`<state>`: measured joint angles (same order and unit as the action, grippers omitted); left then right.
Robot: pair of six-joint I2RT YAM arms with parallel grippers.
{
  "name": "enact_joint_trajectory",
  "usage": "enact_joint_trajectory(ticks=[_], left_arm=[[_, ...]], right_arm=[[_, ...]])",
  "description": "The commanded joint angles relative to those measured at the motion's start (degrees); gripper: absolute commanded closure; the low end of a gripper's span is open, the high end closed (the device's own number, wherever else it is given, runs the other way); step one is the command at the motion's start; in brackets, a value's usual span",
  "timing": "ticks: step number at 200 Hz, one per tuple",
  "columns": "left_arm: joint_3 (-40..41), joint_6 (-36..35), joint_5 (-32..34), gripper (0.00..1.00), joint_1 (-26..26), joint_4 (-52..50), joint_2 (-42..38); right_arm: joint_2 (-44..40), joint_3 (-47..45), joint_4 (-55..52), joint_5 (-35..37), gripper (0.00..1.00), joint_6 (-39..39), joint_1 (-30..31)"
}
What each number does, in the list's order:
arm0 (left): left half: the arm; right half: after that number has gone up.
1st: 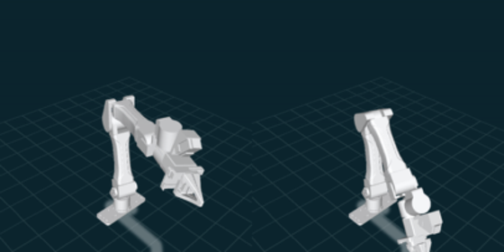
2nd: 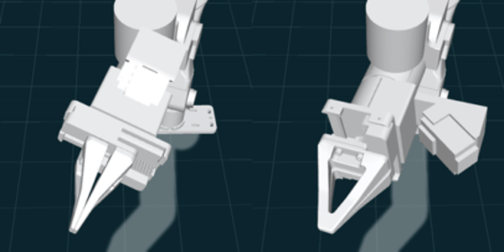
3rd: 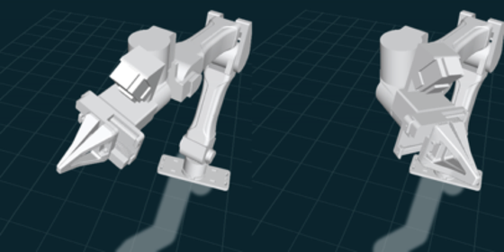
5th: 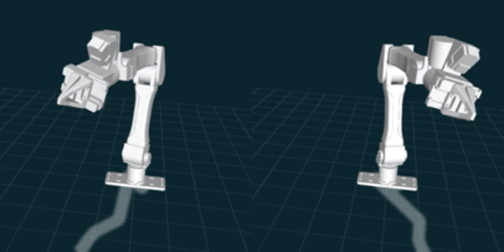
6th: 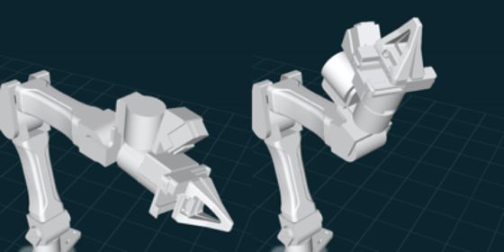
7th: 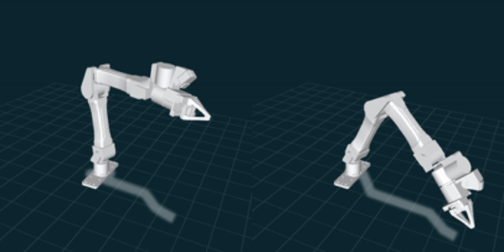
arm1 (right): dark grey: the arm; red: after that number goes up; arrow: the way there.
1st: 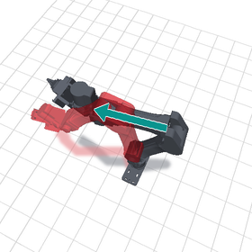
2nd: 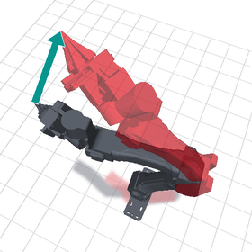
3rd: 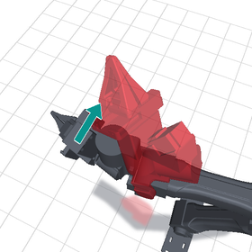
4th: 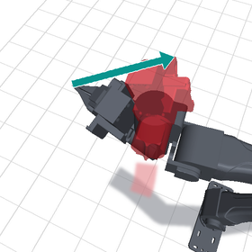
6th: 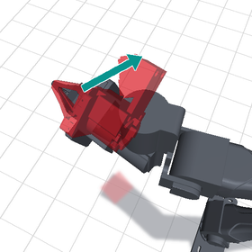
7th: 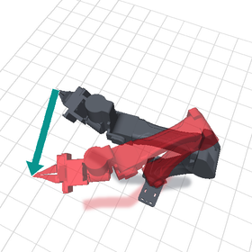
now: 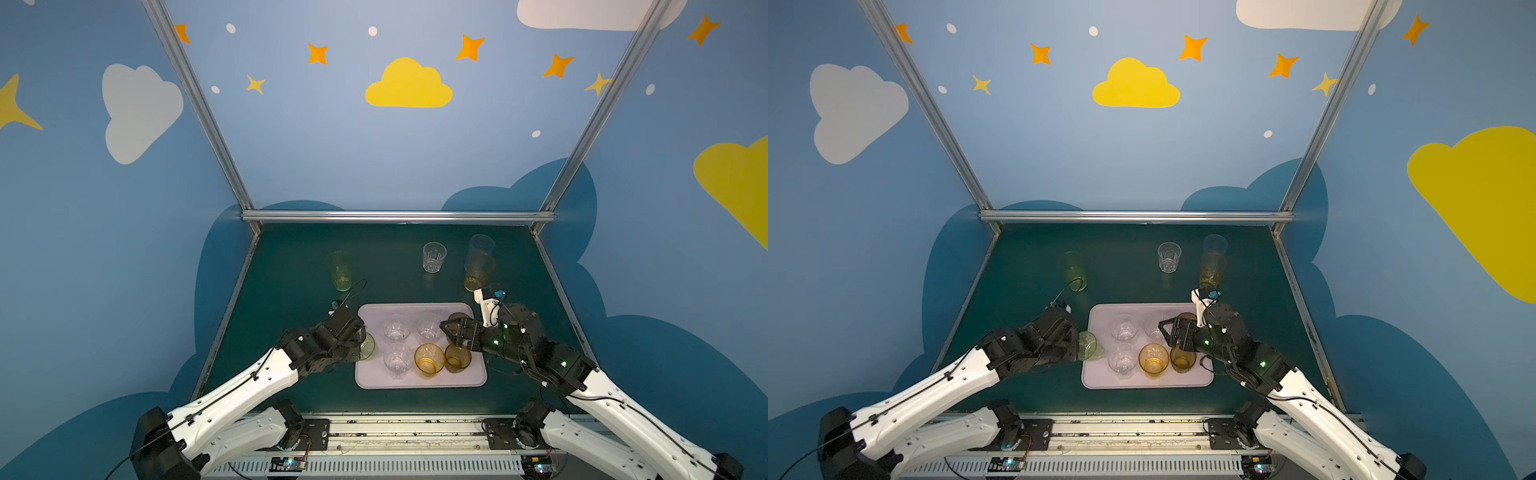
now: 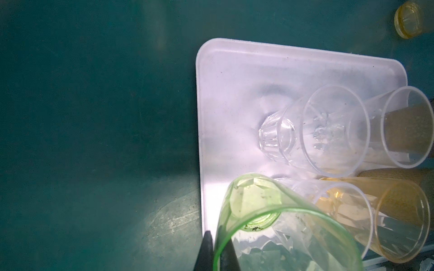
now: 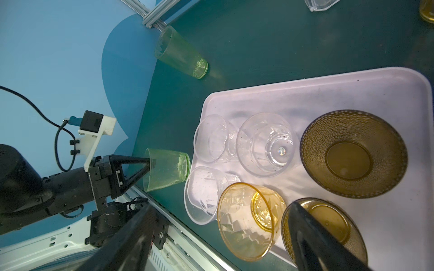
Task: Place the glasses into the tray
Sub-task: Place the glass on the tray.
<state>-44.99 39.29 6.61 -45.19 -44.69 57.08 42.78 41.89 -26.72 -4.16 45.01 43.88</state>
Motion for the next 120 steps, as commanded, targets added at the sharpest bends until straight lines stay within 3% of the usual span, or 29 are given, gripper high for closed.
enact_joint_trajectory(ticks=[1,120], left_arm=[[1.09,0.74,0.86,0.96,-0.41,0.76,0.53],[1.79,1.33,-0.54,0.96,-0.95,2.48,4.59]], right_arm=[[0.08,-0.23,1.41,-0.41,0.12,0.25,-0.37],[-0.3,-1.46,1.46,-0.45,0.12,0.88,-0.95]])
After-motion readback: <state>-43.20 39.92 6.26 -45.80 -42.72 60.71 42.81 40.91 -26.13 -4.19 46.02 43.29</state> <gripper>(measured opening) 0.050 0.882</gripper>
